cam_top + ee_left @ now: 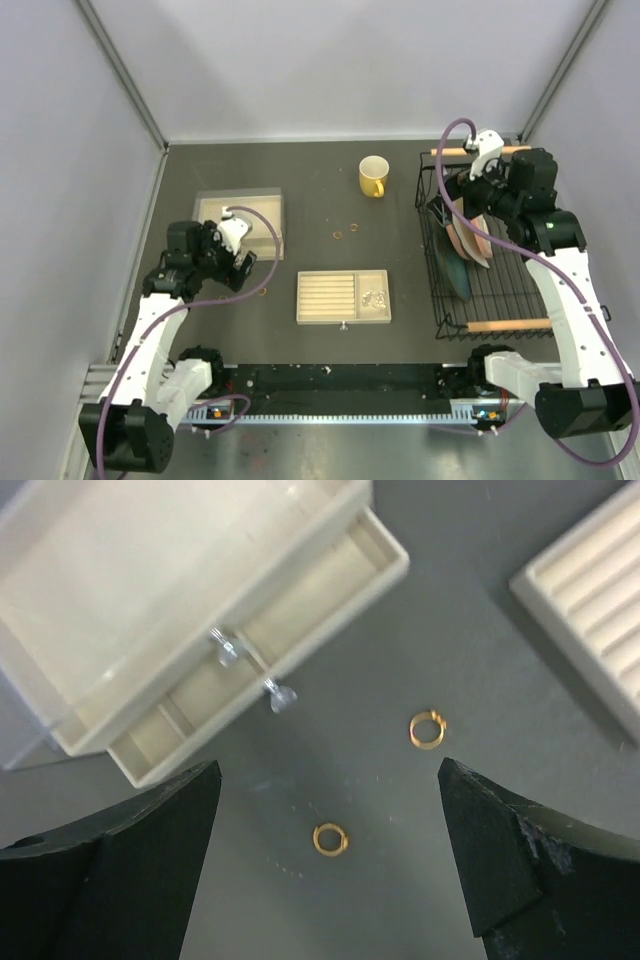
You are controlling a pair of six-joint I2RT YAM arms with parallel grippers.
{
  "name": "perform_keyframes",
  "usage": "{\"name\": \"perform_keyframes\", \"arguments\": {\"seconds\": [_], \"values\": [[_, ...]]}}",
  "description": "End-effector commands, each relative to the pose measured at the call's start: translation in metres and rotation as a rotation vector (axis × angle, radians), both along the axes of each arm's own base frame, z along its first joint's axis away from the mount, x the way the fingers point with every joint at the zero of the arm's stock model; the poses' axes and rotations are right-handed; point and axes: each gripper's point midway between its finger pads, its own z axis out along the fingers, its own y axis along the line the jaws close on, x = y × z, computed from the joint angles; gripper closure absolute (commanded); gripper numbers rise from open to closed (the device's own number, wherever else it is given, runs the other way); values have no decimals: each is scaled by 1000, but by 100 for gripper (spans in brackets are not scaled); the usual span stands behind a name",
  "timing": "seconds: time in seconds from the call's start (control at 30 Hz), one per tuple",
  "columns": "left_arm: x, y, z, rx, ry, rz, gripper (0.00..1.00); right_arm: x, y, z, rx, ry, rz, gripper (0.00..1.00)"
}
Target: Organize the mixed jewelry
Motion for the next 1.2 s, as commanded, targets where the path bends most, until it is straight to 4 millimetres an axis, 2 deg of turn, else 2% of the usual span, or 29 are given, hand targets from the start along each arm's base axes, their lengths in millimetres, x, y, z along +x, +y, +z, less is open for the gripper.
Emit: {"name": "perform_keyframes", "arguments": {"seconds": [0.0,0.17,0.3,0.47,0.6,1.17], "values": [[-15,7,-17,144,9,-139,6,0,7,-3,4,-9,39,1],[-30,14,-44,204,137,-202,14,0,10,-18,5,20,56,1],[-43,22,-55,235,258,-243,19,-3,9,-29,-7,36,67,1],[-46,26,-61,251,311,-255,27,-8,11,-41,-15,45,88,1],[-46,30,-70,259,338,-234,30,-9,11,-51,-23,56,99,1],[-53,41,-109,306,442,-204,47,-10,11,-57,-24,58,98,2]]}}
